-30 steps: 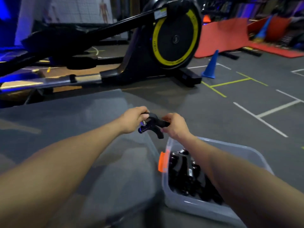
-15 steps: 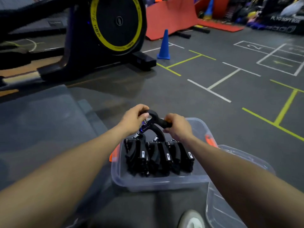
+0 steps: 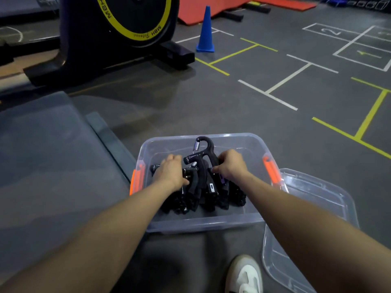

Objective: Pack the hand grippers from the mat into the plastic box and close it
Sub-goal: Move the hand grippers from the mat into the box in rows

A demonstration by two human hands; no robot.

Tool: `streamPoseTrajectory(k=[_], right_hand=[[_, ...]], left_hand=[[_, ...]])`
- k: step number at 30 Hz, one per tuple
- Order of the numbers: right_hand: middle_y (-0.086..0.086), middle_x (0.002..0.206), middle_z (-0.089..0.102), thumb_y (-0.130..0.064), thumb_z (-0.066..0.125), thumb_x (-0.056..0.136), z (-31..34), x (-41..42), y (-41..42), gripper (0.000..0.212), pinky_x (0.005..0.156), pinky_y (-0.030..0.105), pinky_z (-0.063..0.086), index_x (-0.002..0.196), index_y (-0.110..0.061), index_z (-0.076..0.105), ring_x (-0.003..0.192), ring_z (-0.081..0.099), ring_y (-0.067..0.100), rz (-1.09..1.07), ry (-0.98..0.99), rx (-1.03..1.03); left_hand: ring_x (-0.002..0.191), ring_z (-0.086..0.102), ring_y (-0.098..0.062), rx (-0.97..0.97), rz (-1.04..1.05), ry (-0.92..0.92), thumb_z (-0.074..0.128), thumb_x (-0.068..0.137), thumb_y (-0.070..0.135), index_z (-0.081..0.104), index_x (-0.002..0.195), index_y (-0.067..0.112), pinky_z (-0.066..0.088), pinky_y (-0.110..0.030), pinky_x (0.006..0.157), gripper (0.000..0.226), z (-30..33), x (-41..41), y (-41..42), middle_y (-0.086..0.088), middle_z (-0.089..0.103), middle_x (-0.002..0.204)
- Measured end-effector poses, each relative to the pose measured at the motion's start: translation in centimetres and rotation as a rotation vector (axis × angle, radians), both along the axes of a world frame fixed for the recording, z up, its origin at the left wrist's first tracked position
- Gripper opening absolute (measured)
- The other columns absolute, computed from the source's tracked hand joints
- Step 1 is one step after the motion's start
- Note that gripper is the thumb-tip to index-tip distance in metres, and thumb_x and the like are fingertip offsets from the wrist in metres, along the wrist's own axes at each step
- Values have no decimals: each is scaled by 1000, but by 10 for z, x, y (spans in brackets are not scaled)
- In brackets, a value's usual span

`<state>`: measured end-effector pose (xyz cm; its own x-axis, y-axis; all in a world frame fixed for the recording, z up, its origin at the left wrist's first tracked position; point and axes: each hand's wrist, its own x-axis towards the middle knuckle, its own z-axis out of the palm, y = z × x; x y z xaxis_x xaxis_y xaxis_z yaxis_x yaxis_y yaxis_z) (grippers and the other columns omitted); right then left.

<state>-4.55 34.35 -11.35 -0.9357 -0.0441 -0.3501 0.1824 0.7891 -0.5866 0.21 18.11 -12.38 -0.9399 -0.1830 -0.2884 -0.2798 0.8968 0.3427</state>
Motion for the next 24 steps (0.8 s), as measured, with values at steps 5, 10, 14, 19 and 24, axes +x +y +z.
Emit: streamPoseTrajectory(k=[5,10,14,19,24], right_hand=[[8,75,66,-10,76,66,-20,0,-2,23,76,36,57,60,-16,54,82,68,30,-54,-38,-30],[9,72,66,-7,77,66,-31,-3,-9,25,68,31,54,57,-15,54,70,64,26,-108,-56,-72],[5,54,58,-8,73,70,-37,-3,-16,9,48,19,38,77,-3,69,46,52,13,-159,-94,-116],[11,66,68,-6,75,69,-41,-7,-22,16,60,22,46,84,-1,72,54,58,19,-189,-105,-132],[13,82,72,-7,80,65,-48,-8,-21,23,66,25,50,86,0,72,69,63,22,-181,-152,-98]], left_hand=[[131,36,-26,-71,-5,-29,78,71,25,40,133,13,38,-38,106,74,-18,9,4,-5,36,140],[129,38,-25,-86,1,-66,77,72,24,42,131,15,40,-38,104,69,-29,12,-7,-3,38,138],[128,40,-26,-85,-5,-92,77,73,23,42,130,14,40,-38,104,67,-33,11,-13,-5,42,136],[130,39,-25,-62,-17,-120,77,72,24,40,135,15,37,-38,107,74,-34,8,-17,-5,43,138],[131,38,-26,-79,-31,-135,77,72,25,40,136,15,36,-38,108,75,-33,7,-18,-5,42,138]])
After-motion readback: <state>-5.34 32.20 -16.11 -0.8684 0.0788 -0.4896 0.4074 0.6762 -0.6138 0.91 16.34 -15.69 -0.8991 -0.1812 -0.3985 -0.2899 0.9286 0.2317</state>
